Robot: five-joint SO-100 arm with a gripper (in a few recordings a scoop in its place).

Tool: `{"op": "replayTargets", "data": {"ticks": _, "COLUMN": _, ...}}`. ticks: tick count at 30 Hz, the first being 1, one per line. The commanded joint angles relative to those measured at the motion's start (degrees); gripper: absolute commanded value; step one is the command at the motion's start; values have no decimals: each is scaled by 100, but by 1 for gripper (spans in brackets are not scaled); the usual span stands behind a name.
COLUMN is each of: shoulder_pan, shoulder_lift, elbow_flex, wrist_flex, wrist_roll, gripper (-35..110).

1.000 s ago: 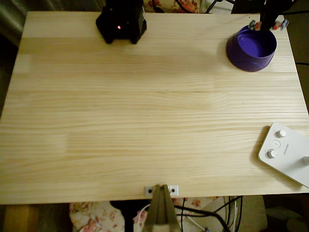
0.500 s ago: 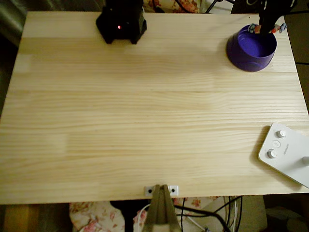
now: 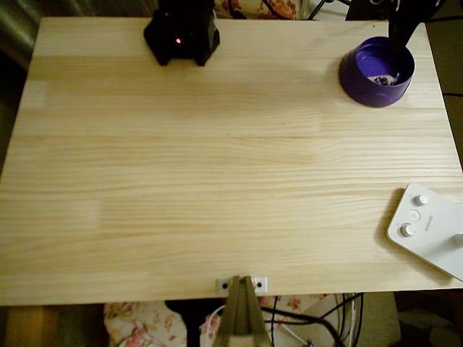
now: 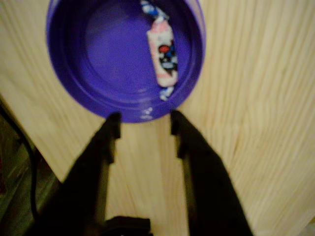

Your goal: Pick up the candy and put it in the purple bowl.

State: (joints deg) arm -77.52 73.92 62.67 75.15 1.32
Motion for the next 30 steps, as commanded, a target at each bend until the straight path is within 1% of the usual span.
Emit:
{"op": "replayTargets", "data": {"ticks": 1, "shoulder_pan": -176, "shoulder_lift": 325, "elbow_flex": -562, "wrist_flex": 26, "wrist_roll": 9, "gripper": 15}}
{"op": "replayTargets", "data": {"ticks": 15, "shoulder_pan": 185, "shoulder_lift": 853, "elbow_flex": -536, "wrist_flex": 316, "wrist_roll": -308, "gripper": 15}}
{"op": "replayTargets", "data": {"ticks": 23, "shoulder_pan": 387, "shoulder_lift": 1292, "elbow_flex": -492, "wrist_flex": 677, "wrist_roll": -545, "gripper": 11}}
{"op": "replayTargets", "data": {"ticks": 30, "shoulder_pan": 861, "shoulder_lift": 2118, "elbow_flex": 369, "wrist_flex": 686, "wrist_roll": -800, "gripper": 6}}
